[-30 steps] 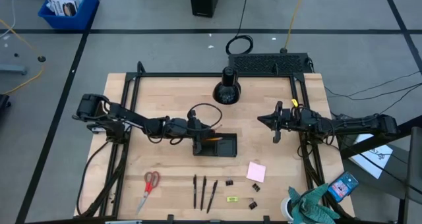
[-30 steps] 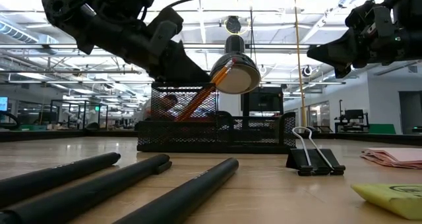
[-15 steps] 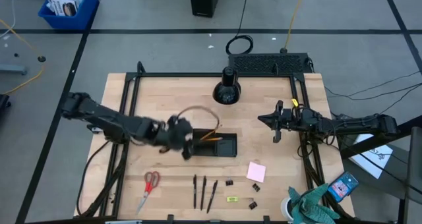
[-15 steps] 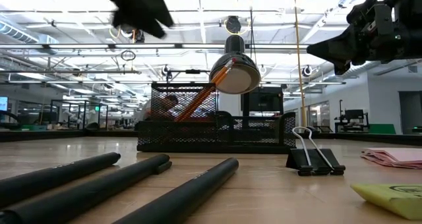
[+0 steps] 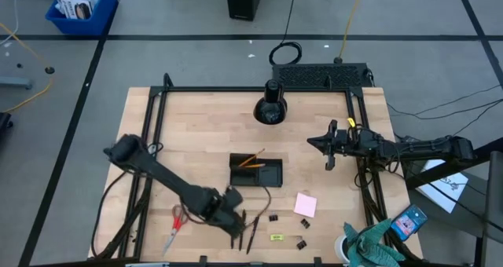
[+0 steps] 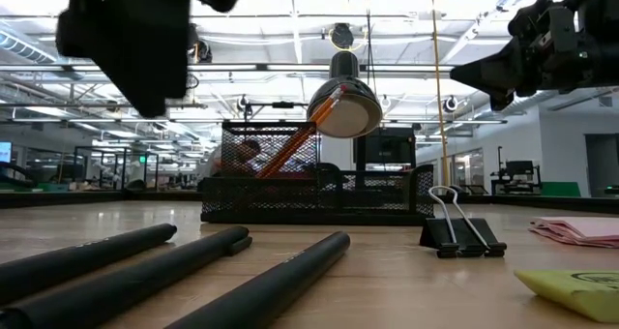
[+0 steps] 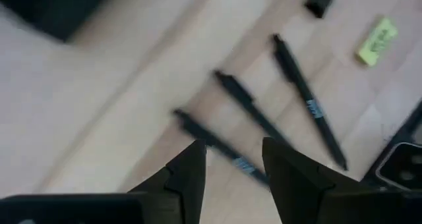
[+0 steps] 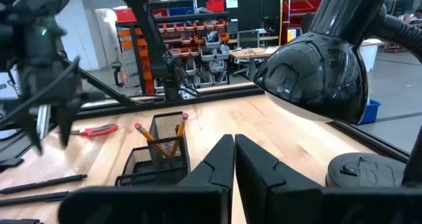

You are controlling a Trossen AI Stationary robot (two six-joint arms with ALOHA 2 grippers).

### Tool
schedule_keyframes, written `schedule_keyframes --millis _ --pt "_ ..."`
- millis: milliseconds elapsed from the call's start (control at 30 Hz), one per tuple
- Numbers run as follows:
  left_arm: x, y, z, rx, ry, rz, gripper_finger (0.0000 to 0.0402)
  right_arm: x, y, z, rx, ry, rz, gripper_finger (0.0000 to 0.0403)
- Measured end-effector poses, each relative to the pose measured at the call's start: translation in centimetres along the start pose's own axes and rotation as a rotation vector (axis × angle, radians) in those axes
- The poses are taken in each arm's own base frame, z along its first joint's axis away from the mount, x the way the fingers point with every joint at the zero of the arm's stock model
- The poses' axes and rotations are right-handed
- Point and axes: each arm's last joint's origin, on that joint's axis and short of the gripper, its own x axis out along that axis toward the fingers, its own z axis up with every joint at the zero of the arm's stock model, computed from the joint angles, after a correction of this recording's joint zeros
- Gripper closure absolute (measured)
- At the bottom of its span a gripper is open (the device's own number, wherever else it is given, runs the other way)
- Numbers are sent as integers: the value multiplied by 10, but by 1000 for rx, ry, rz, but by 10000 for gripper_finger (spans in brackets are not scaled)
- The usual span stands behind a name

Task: Pick and place office supplies into organizer
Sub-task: Put the black pen into the black desk organizer

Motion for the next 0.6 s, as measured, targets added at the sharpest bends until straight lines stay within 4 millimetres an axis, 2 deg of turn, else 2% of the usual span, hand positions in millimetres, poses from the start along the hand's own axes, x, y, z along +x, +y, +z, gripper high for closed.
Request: schedule_keyframes --millis 133,200,333,600 --pt "17 -12 3 -66 -18 -84 250 0 0 1 1 -8 1 394" --pt "21 -12 8 -141 -21 -87 250 0 0 1 1 -8 1 394" --pt "23 -6 13 -302 -32 -43 250 0 0 1 9 -7 1 394" --pt "23 0 7 -406 61 23 245 0 0 0 10 3 4 394"
